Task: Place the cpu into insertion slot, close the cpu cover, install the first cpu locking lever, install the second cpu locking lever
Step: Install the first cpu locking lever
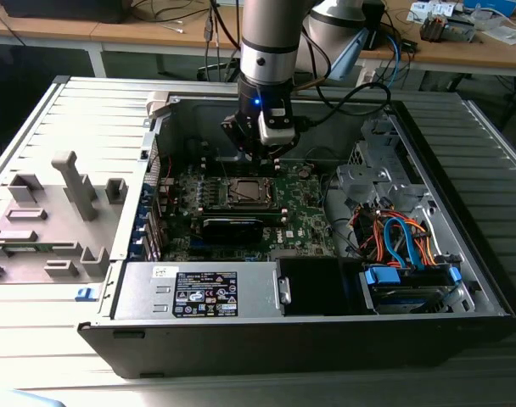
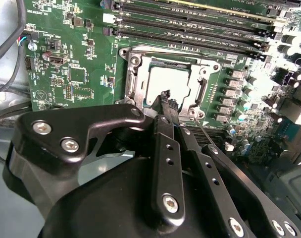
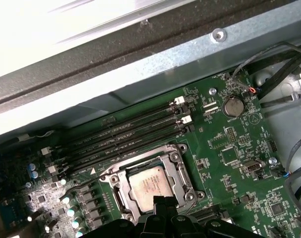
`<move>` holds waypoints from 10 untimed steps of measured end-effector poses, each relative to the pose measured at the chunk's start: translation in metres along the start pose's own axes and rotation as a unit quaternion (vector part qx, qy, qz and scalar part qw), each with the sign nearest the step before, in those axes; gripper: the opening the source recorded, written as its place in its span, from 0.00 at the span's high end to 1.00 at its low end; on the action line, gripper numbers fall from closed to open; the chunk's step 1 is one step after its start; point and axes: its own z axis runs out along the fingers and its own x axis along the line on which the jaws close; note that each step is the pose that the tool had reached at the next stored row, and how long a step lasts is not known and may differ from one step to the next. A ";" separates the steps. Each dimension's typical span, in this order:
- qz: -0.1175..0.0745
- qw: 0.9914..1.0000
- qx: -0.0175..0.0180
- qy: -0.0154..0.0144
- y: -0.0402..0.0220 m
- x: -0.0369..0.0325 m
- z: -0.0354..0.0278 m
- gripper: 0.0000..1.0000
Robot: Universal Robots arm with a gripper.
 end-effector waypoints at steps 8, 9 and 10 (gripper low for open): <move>-0.008 1.000 0.000 0.000 0.0000 0.0000 0.0000 0.89; -0.009 1.000 0.000 0.000 0.0000 0.0000 0.0000 0.89; -0.010 1.000 0.000 0.000 0.0000 0.0000 0.0000 0.89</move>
